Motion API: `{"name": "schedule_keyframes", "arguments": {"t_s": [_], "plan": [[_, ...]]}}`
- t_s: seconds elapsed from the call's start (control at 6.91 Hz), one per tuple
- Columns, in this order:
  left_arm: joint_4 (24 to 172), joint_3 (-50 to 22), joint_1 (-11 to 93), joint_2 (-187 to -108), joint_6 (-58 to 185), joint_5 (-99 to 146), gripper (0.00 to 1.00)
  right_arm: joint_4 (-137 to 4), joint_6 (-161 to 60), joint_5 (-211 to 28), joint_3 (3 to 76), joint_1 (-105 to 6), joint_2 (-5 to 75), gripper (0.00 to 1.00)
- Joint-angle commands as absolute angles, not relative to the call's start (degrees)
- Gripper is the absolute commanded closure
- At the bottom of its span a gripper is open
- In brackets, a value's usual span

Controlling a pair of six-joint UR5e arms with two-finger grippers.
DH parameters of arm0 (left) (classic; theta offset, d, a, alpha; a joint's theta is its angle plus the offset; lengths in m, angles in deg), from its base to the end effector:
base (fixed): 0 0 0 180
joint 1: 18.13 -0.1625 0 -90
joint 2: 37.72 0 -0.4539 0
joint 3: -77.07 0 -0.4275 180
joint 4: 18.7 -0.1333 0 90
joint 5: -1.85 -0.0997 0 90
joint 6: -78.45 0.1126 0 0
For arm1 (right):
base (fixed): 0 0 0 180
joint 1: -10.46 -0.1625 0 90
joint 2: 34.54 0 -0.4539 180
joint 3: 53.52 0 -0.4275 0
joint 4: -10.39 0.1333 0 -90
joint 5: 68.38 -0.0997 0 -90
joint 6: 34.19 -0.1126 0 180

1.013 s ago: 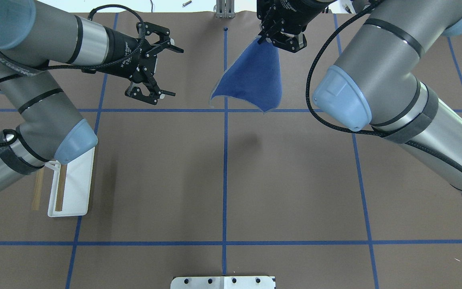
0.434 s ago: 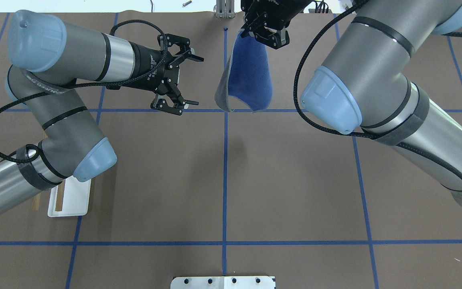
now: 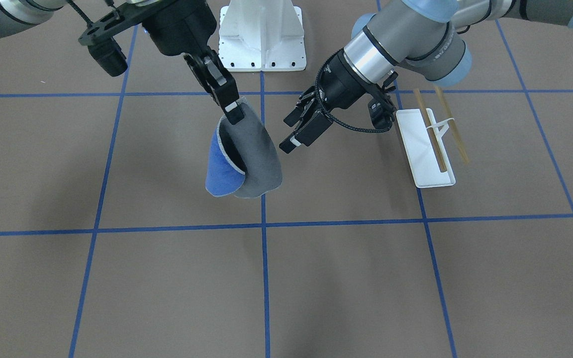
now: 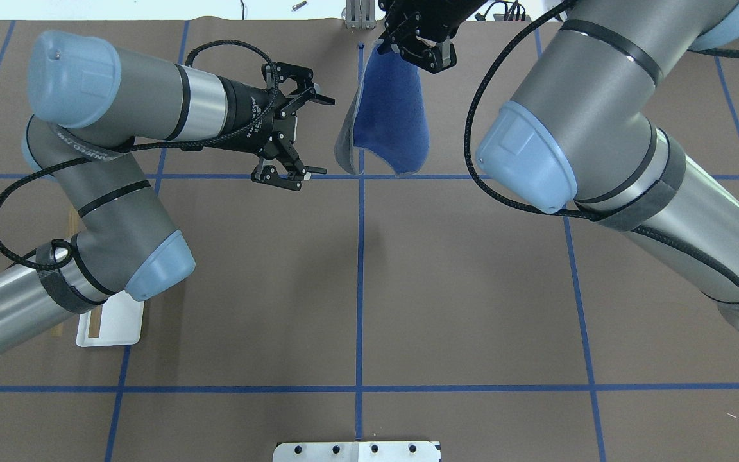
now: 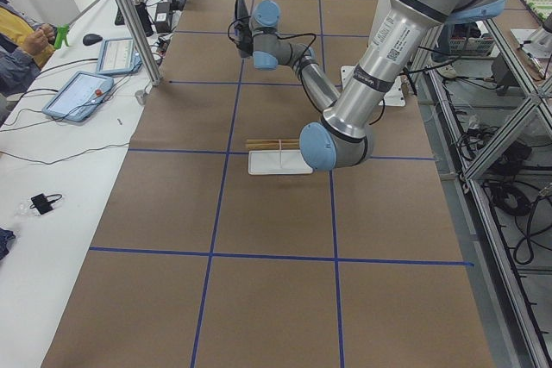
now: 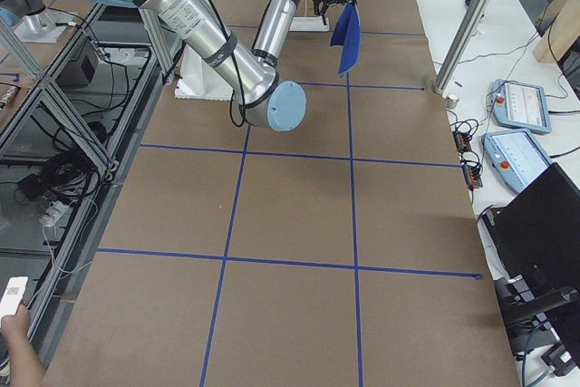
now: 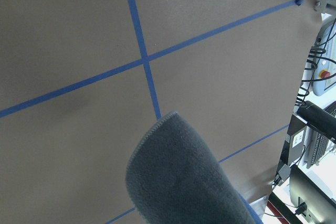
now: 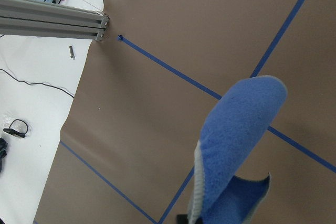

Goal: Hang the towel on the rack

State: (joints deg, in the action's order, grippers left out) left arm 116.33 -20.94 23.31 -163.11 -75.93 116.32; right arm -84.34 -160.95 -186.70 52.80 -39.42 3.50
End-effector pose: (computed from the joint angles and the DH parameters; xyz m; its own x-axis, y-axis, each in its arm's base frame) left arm 0.4514 -0.5141 0.1419 -0.2544 -0.8702 -0.4220 0.1448 0.3972 -0.9063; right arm -0.3570 -0.5476 -0.0001 -0.0091 0.8067 0.5908 -0.4918 0.5108 -0.7051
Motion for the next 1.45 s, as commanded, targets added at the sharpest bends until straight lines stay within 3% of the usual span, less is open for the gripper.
{"name": "schedule_keyframes", "arguments": {"t_s": [0.0, 0.72, 0.87, 1.16, 1.3], "plan": [[119.26, -20.93, 22.22, -163.14, -79.63, 115.14, 0.02, -84.18, -164.44, -185.46, 52.91, -39.46, 3.16, 1.00], [123.77, -20.14, 17.99, -163.14, -87.37, 102.50, 0.02, -84.18, -165.85, -185.54, 53.52, -39.63, 3.07, 1.00], [125.51, -19.79, 17.99, -163.06, -87.74, 100.83, 0.18, -84.18, -165.77, -185.54, 53.61, -39.64, 3.07, 1.00], [127.80, -19.53, 18.08, -162.35, -87.75, 100.90, 0.99, -84.18, -165.33, -185.54, 53.62, -39.64, 3.34, 1.00], [127.81, -19.44, 18.08, -162.26, -87.40, 100.90, 1.00, -84.18, -165.15, -185.54, 53.61, -39.72, 3.34, 1.00]]}}
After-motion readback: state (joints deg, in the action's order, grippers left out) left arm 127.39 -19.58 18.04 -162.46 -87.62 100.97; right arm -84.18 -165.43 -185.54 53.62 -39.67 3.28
